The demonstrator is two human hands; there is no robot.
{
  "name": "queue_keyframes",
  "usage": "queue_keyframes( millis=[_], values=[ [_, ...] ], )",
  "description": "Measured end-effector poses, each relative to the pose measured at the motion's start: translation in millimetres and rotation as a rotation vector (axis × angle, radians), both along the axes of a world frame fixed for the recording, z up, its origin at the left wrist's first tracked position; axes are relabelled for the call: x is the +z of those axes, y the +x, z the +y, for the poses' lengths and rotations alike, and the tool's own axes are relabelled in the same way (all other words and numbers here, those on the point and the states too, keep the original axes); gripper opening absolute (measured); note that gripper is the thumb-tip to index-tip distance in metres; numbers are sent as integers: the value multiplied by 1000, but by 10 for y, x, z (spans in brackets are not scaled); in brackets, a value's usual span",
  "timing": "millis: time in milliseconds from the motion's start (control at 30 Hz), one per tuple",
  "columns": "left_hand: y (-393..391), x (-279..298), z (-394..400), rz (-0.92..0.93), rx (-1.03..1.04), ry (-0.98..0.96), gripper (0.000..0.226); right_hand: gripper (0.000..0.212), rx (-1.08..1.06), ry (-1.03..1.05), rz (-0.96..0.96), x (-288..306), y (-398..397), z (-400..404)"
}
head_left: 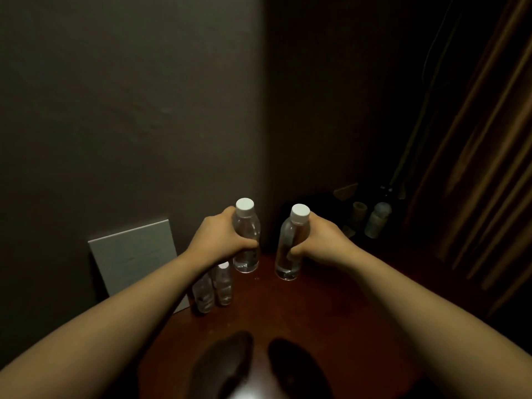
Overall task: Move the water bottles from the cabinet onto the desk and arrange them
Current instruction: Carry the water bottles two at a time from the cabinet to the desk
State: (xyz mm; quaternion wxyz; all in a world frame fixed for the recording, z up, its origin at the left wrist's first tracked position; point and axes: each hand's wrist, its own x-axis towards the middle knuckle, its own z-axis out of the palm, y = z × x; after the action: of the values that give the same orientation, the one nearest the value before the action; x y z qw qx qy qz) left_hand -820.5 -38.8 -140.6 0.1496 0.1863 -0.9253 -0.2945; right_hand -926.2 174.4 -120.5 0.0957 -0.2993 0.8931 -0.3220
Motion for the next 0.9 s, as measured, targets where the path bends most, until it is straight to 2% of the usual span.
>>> queue_keyframes(
  millis=[167,367,633,900],
  values=[
    [-374,-187,-165,39,15,122,81,74,32,-2,-42,-208,-428,-313],
    [-827,-512,-421,-3,100,137,85,71,142,41,-112,-539,-972,-698],
    [-1254,-994,-604,-110,181,111,63,80,213,50,-236,-1145,-1566,-1208],
    [-1577,-1463,-722,-186,250,121,50,76,247,102,-313,-1771,-1935,-1531]
  ],
)
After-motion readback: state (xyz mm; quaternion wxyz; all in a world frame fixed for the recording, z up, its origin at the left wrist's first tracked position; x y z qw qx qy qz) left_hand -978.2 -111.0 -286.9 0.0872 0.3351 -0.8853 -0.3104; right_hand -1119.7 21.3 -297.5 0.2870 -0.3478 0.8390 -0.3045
